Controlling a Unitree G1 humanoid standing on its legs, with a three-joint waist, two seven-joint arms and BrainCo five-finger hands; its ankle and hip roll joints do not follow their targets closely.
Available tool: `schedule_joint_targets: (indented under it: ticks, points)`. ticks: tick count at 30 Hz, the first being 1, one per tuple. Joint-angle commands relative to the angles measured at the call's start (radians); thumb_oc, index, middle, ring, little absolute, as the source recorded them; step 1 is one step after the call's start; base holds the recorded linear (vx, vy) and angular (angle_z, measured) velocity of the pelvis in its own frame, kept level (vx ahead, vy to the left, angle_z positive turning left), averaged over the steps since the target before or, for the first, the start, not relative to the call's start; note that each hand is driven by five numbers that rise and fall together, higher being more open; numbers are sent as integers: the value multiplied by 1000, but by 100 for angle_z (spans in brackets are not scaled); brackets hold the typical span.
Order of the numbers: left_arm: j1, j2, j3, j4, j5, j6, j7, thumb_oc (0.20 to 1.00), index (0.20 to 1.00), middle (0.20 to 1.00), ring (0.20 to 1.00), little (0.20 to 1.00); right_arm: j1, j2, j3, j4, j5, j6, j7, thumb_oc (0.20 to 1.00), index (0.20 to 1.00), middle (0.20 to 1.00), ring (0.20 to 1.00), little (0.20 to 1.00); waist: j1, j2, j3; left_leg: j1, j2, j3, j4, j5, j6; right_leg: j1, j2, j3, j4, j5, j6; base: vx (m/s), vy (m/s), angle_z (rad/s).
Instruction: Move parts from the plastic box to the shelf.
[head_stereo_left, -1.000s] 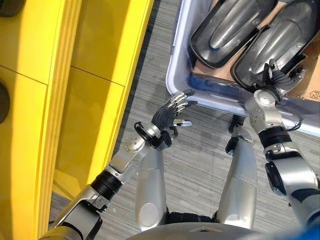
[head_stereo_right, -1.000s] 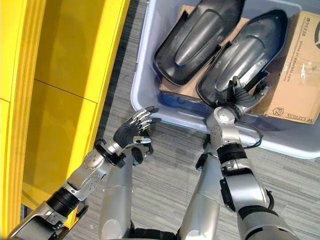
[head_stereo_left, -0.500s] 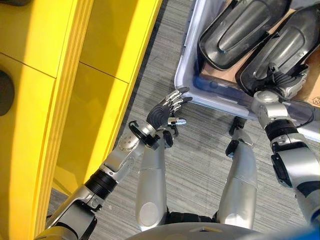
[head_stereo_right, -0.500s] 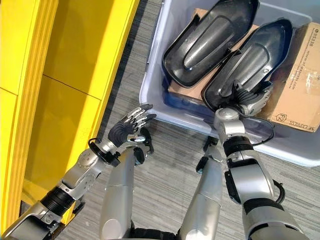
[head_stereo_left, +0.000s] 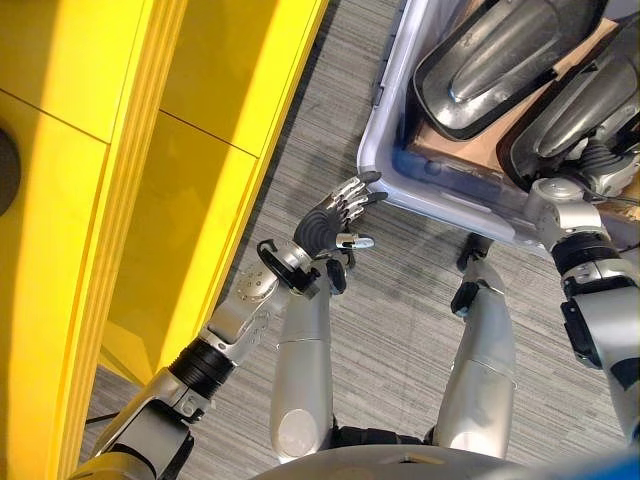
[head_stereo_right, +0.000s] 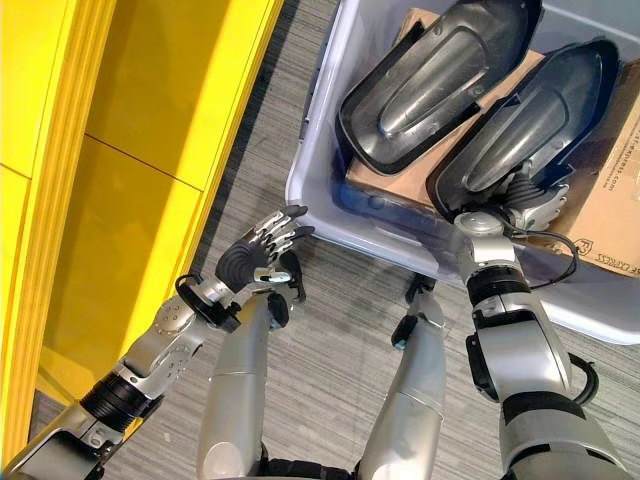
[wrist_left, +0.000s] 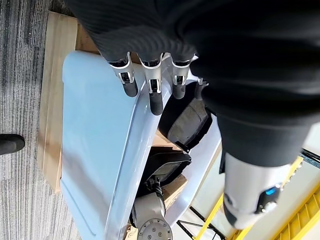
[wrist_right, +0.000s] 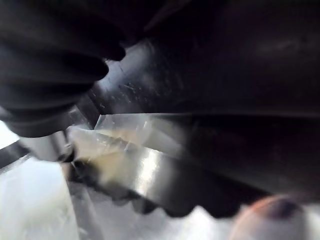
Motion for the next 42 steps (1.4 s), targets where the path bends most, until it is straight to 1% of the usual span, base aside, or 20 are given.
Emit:
schedule_joint_targets:
  ticks: [1,2,7,10,12,14,18,19,20,21,24,26,30,32,33,38,42]
  points:
    - [3,4,-13,-106,-3,-72,7,1000,1000,1000,1000,1000,60,75,52,75,-41,124,68,200,200,200,200,200,61,103,13,25,-55,8,-135,27,2,-51,16,-12,253,-148,20,0,0,0]
    - [6,3,-13,-101,-5,-83,5,1000,1000,1000,1000,1000,64,71,53,76,-57,134,58,200,200,200,200,200,58,104,13,25,-56,9,-137,27,3,-53,20,-9,255,-151,21,0,0,0]
    - [8,2,-10,-95,-3,-101,10,1000,1000,1000,1000,1000,91,82,56,68,-104,134,27,200,200,200,200,200,51,107,13,34,-61,16,-146,30,3,-49,26,1,251,-153,19,0,0,0]
    - [10,0,-8,-83,-2,-112,7,1000,1000,1000,1000,1000,107,90,54,68,-113,117,16,200,200,200,200,200,49,107,13,41,-61,20,-150,30,3,-43,26,2,247,-154,19,0,0,0]
    - [12,-1,-6,-71,-5,-124,-3,1000,1000,1000,1000,1000,113,91,56,60,-165,105,3,200,200,200,200,200,47,107,13,51,-60,24,-155,31,4,-37,26,3,244,-152,19,0,0,0]
    - [12,-2,-6,-66,-3,-128,-3,1000,1000,1000,1000,1000,115,91,59,56,-172,92,-8,200,200,200,200,200,46,107,13,55,-60,26,-159,32,4,-34,25,3,242,-151,19,0,0,0]
    - [11,0,-5,-64,-3,-132,0,1000,1000,1000,1000,1000,117,90,59,40,-249,0,-23,200,200,200,200,200,45,106,13,71,-62,28,-166,34,3,-18,26,2,234,-148,19,0,0,0]
    - [12,1,-5,-64,-3,-134,1,1000,1000,1000,1000,1000,118,91,58,35,-247,-27,-20,200,200,200,200,200,45,106,13,75,-62,28,-167,34,3,-14,27,2,233,-147,19,0,0,0]
    - [13,-2,-5,-58,1,-139,2,1000,1000,1000,1000,1000,118,95,58,16,-231,-79,-17,200,200,200,200,200,44,105,13,86,-61,31,-175,38,2,-4,28,1,226,-146,18,0,0,0]
    - [20,-2,-1,-59,4,-141,2,1000,1000,1000,1000,1000,128,103,54,-20,-275,-156,-17,200,200,200,200,200,43,101,13,108,-62,32,-190,43,-1,18,31,-1,211,-143,19,-10,-23,-4]
    - [26,2,3,-60,8,-141,5,1000,1000,1000,1000,1000,136,105,50,-83,-302,-227,-47,200,200,200,200,200,39,94,13,147,-61,38,-216,51,-6,55,33,-7,184,-134,21,-11,-36,-5]
    - [41,9,16,-68,4,-142,7,1000,1000,1000,1000,1000,165,93,28,-165,-334,-256,-59,200,200,200,200,200,29,84,13,187,-61,41,-235,55,-9,90,39,-7,166,-131,22,-9,-44,-6]
    - [77,13,38,-85,13,-145,13,1000,1000,1000,1000,1000,242,79,-16,-338,-427,-272,-90,200,200,200,200,200,5,66,13,259,-53,53,-261,57,-15,150,48,-2,143,-134,27,7,-32,-4]
    - [97,15,51,-90,22,-148,15,1000,1000,1000,1000,1000,288,74,-42,-442,-489,-255,-112,200,200,200,200,200,-8,55,13,309,-46,64,-281,61,-21,193,51,-2,127,-134,31,12,-48,-4]
    - [104,14,54,-91,26,-149,15,1000,1000,1000,1000,1000,300,73,-51,-470,-527,-259,-129,200,200,200,200,200,-12,52,13,327,-44,68,-288,62,-23,209,52,-2,122,-136,33,13,-53,-4]
    - [122,14,60,-93,40,-157,24,1000,1000,1000,1000,1000,320,63,-92,-569,-632,-235,-159,200,200,200,200,200,-26,39,13,405,-37,80,-312,67,-35,279,59,-9,108,-151,39,14,-31,-9]
    - [131,17,67,-97,39,-153,17,1000,1000,1000,1000,1000,315,60,-106,-596,-672,-228,-151,200,200,200,200,200,-25,33,13,450,-31,84,-335,76,-43,324,58,-20,91,-154,43,9,-47,-4]
